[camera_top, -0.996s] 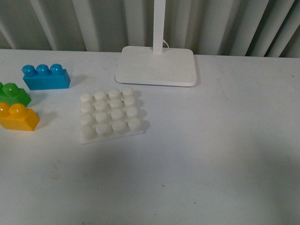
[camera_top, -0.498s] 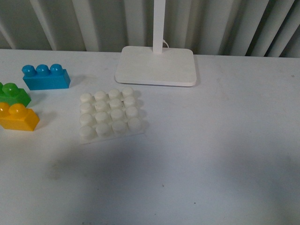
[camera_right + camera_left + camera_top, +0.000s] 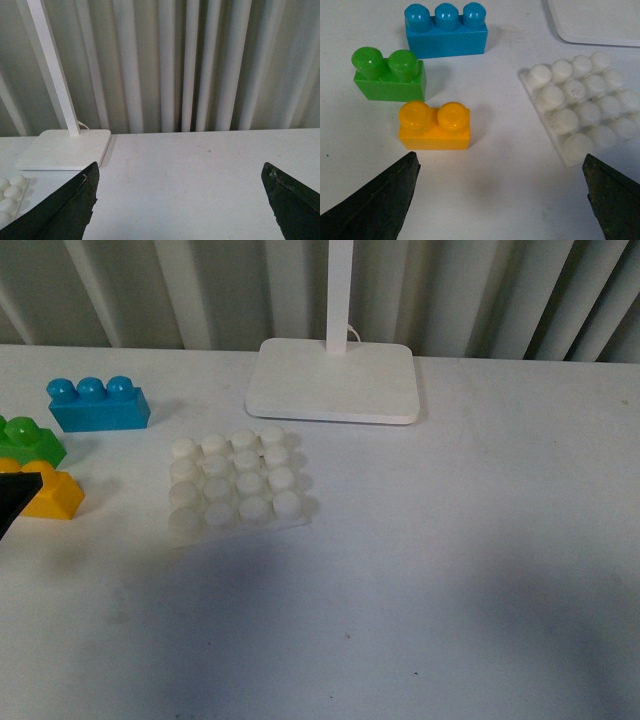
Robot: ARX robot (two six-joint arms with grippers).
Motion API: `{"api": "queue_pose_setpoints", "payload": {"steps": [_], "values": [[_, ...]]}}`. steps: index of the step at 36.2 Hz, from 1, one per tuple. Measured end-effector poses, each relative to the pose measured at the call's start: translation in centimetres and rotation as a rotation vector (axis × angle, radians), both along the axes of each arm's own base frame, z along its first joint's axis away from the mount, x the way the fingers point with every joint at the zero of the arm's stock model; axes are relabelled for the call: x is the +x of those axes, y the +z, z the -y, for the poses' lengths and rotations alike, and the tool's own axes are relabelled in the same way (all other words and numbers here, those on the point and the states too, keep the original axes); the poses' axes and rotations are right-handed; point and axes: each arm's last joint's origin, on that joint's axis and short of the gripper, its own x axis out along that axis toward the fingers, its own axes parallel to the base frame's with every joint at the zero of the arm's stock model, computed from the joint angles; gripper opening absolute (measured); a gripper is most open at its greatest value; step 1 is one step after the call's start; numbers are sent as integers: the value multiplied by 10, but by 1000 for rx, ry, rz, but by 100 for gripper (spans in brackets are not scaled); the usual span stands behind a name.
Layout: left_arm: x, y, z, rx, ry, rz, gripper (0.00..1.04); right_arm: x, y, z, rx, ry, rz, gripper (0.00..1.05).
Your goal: Insert yellow block into base center
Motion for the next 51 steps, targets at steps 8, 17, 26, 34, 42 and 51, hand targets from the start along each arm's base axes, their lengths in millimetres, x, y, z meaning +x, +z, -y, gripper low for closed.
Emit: {"api": "queue_pose_setpoints", "payload": {"steps": [8,17,26,34,42,51], "values": [[16,-14,-4,45,-20,-41,98,0,0,0,0,0,0,95],[40,-17,-10,70,-26,-30,98,0,0,0,0,0,0,95],[49,-20,-20,101,-18,-38,98,0,0,0,0,0,0,95],[53,-24,-24,118,-20,-46,98,0,0,0,0,0,0,95],[60,-28,-24,123,-17,-52,98,0,0,0,0,0,0,95],[65,-31,-26,125,-14,-65,98,0,0,0,0,0,0,95]]}}
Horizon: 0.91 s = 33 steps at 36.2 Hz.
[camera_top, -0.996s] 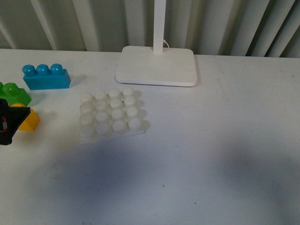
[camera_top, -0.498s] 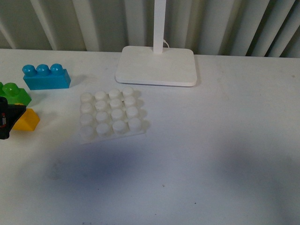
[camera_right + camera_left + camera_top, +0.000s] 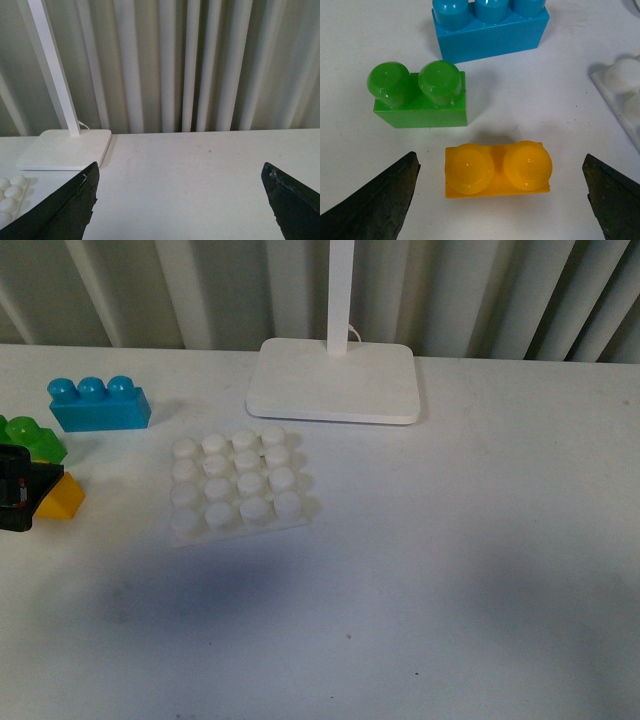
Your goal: Insert yellow block into base center
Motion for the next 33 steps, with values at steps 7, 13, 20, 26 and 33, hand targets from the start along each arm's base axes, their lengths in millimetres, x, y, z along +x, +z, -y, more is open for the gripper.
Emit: {"api": "queue_pose_setpoints", "payload": {"steps": [7,13,20,26,33], "values": [[2,-2,-3,14,2,-6,98,0,0,0,0,0,0,95],[5,-6,-5,24,7,-15,98,0,0,0,0,0,0,95],[8,-9,-5,31,18,-25,98,0,0,0,0,0,0,95],[11,-14,-6,38,28,-38,98,0,0,0,0,0,0,95],[13,-15,-5,41,28,-41,98,0,0,0,0,0,0,95]]}}
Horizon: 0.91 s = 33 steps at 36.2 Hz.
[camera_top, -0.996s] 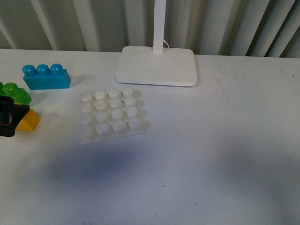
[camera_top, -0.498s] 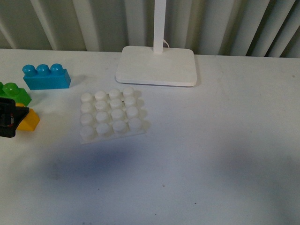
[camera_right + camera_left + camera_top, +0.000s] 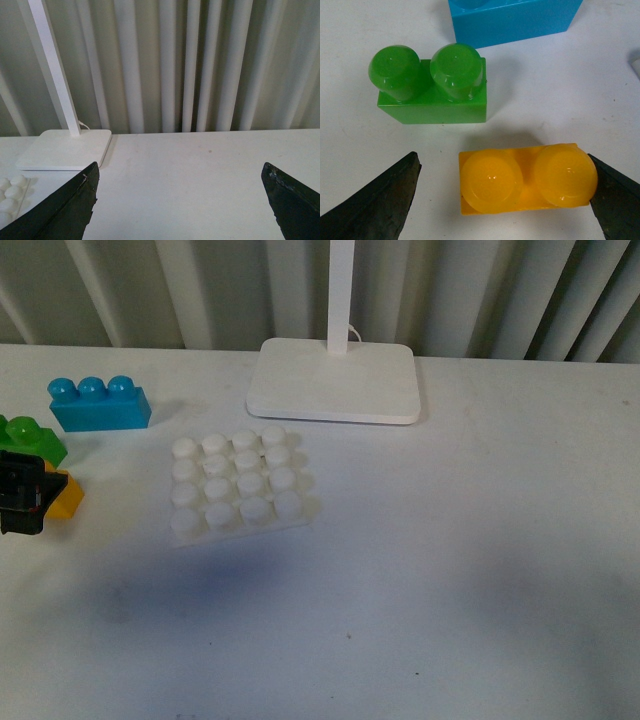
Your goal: Insert yellow block into base center
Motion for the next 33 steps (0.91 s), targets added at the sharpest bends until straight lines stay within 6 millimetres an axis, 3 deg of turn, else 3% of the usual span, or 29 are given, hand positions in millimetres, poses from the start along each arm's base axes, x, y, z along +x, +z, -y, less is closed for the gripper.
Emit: {"api": "queue_pose_setpoints", "payload": {"steps": [13,21,27,33], "values": [[0,-5,0,9,13,-20,98,0,0,0,0,0,0,95],[0,-5,1,12,20,-21,67,0,0,0,0,0,0,95],[-2,-1,7,6,18,-15,66,0,0,0,0,0,0,95],[-9,18,22,-4,30,10,66,0,0,0,0,0,0,95]]}}
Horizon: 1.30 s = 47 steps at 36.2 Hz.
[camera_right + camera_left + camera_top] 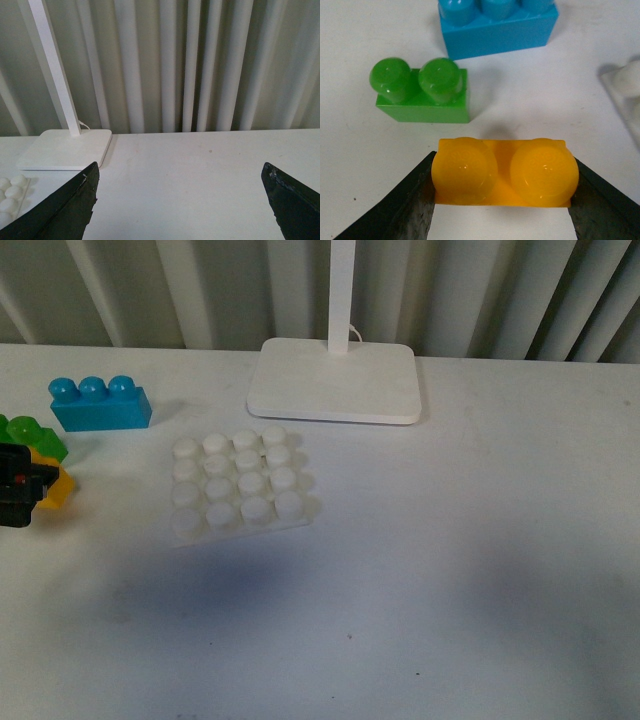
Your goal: Insert yellow block into base center
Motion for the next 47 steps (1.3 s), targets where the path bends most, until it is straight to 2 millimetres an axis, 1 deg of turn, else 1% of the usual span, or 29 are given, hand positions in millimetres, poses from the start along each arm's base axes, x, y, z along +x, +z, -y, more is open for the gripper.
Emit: {"api": "queue_pose_setpoints", "payload": {"steps": [4,7,8,10,16,23,28,34,42,47], "values": [[-6,18,22,-13,11,22,66,0,0,0,0,0,0,95],[-10,26,44,-23,13,30,66,0,0,0,0,0,0,95],[-12,29,54,-31,11,28,66,0,0,0,0,0,0,95],[-13,30,67,-37,10,26,66,0,0,0,0,0,0,95],[-15,32,96,-51,10,7,66,0,0,0,0,0,0,95],[-9,39,133,-67,28,20,66,0,0,0,0,0,0,95],[-8,37,150,-75,40,9,66,0,0,0,0,0,0,95],[-4,33,162,-88,47,-1,66,0,0,0,0,0,0,95],[2,25,176,-87,55,-14,66,0,0,0,0,0,0,95],[6,19,180,-80,60,-24,66,0,0,0,0,0,0,95]]}}
